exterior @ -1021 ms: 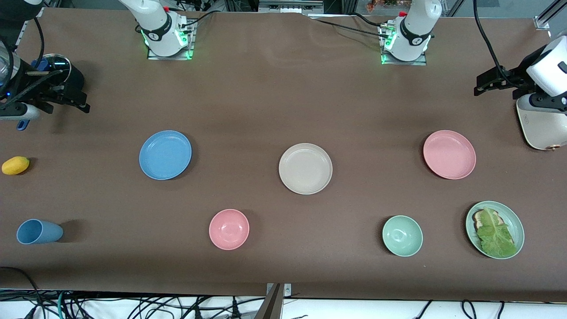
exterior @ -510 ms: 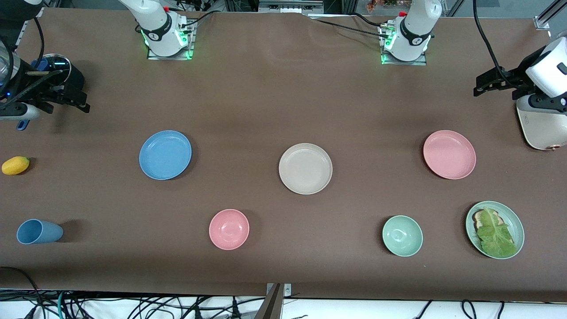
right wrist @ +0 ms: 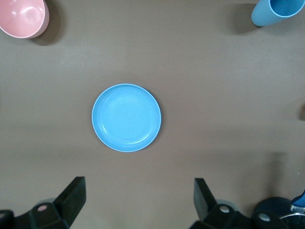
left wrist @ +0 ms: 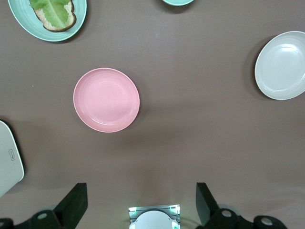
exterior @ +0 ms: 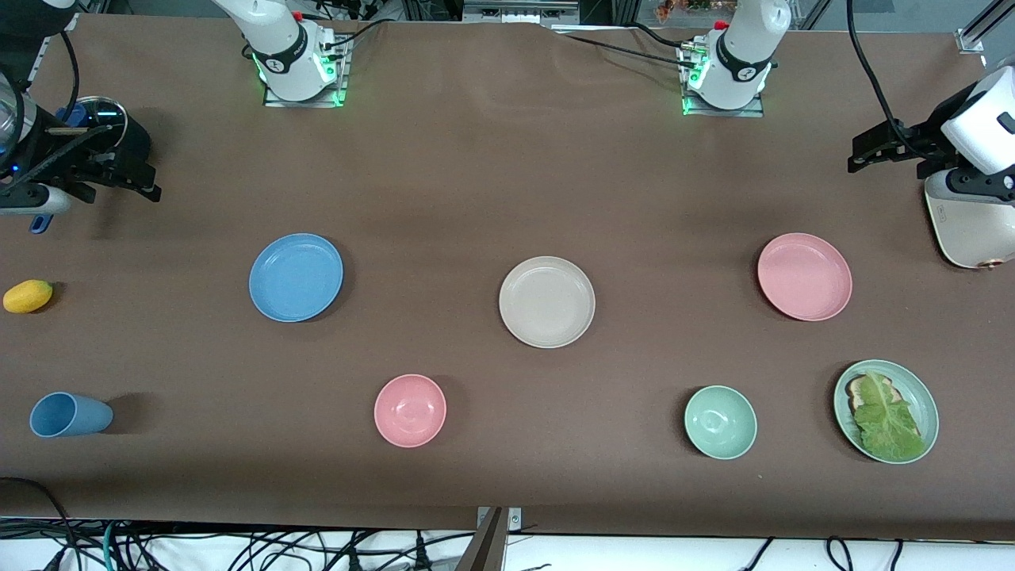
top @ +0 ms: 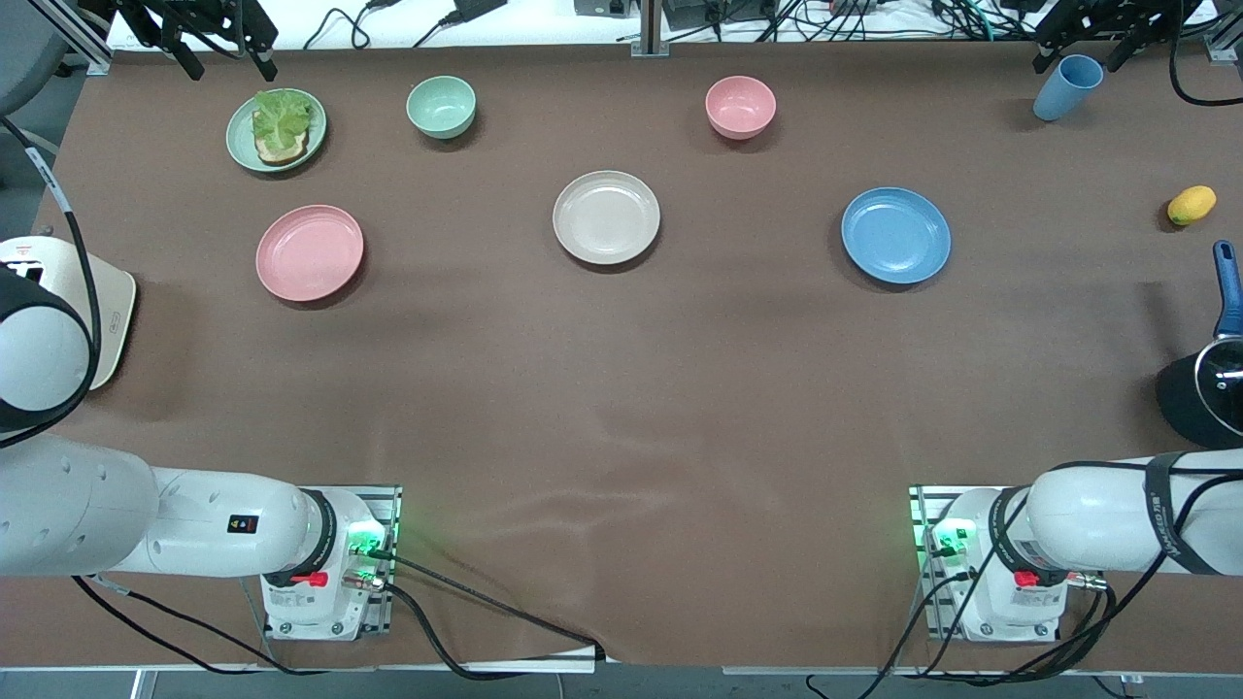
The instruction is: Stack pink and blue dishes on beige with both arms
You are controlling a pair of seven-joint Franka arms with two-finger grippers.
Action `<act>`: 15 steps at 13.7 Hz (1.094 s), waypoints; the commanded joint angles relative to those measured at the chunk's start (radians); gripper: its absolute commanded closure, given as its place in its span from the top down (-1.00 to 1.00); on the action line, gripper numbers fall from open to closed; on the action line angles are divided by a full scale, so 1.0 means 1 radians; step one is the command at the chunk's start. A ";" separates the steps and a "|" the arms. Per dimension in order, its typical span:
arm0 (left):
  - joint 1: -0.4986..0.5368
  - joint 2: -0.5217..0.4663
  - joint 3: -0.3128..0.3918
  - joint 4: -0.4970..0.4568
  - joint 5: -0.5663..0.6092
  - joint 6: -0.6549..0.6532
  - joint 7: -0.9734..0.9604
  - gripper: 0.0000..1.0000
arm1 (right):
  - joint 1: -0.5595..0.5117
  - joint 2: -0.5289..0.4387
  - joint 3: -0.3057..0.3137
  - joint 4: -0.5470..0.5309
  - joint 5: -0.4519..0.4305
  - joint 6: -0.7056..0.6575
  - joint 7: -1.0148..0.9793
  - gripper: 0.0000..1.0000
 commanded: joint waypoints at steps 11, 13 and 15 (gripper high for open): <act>-0.008 0.072 0.000 0.039 -0.026 0.024 0.002 1.00 | -0.012 -0.003 0.004 0.020 0.013 -0.041 0.004 1.00; 0.002 0.130 0.000 0.051 -0.072 0.114 -0.001 1.00 | -0.011 -0.003 0.004 0.020 0.013 -0.041 0.004 1.00; 0.003 0.143 0.000 0.050 -0.086 0.142 0.002 1.00 | -0.011 -0.003 0.004 0.020 0.013 -0.041 0.004 1.00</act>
